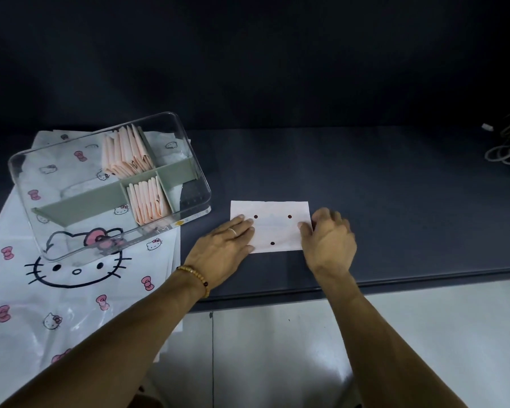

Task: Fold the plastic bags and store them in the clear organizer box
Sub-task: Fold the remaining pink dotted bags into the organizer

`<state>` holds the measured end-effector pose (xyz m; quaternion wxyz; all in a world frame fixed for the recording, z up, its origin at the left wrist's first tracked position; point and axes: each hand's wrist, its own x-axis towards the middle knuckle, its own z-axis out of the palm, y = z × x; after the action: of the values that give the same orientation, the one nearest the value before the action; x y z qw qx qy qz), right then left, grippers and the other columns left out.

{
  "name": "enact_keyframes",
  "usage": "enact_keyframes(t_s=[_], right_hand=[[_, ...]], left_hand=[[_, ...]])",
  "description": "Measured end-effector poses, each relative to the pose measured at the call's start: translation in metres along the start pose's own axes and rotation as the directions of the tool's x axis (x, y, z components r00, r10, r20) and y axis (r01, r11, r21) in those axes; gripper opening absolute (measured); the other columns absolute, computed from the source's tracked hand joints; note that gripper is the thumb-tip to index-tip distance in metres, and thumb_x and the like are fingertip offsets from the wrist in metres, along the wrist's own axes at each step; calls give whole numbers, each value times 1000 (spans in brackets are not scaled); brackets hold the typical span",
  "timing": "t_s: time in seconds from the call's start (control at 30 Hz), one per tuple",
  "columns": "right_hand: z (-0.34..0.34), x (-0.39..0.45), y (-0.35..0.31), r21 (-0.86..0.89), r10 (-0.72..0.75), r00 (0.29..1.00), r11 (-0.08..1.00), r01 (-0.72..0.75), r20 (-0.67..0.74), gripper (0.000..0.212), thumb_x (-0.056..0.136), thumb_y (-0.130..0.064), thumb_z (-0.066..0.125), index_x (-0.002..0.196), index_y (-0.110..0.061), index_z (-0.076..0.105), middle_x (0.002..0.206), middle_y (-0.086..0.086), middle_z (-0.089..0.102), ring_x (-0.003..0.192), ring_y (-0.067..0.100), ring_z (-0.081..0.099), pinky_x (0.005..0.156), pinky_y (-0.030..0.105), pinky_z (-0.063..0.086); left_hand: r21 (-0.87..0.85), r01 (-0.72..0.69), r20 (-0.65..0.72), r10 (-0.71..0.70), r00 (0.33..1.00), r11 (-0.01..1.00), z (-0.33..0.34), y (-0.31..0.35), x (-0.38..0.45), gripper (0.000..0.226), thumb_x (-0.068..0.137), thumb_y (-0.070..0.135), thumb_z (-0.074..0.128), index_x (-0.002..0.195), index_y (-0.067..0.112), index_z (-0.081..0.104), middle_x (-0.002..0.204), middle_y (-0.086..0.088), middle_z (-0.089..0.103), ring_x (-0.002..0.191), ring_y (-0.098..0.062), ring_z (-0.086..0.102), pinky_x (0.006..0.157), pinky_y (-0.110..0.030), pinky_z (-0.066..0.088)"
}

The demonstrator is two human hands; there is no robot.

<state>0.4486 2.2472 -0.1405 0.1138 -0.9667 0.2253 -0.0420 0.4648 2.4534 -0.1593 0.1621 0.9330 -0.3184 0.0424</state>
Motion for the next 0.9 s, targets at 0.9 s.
enact_keyframes(t_s=[0.9], right_hand=[[6, -27, 19, 22, -649, 759, 760, 649, 58, 31, 87, -25, 67, 115, -11, 66, 121, 7, 64, 113, 26, 60, 93, 41, 48]], left_hand=[[54, 52, 178, -60, 982, 997, 5, 2, -1, 42, 99, 28, 40, 139, 19, 45, 151, -2, 35, 143, -19, 22, 115, -37, 16]])
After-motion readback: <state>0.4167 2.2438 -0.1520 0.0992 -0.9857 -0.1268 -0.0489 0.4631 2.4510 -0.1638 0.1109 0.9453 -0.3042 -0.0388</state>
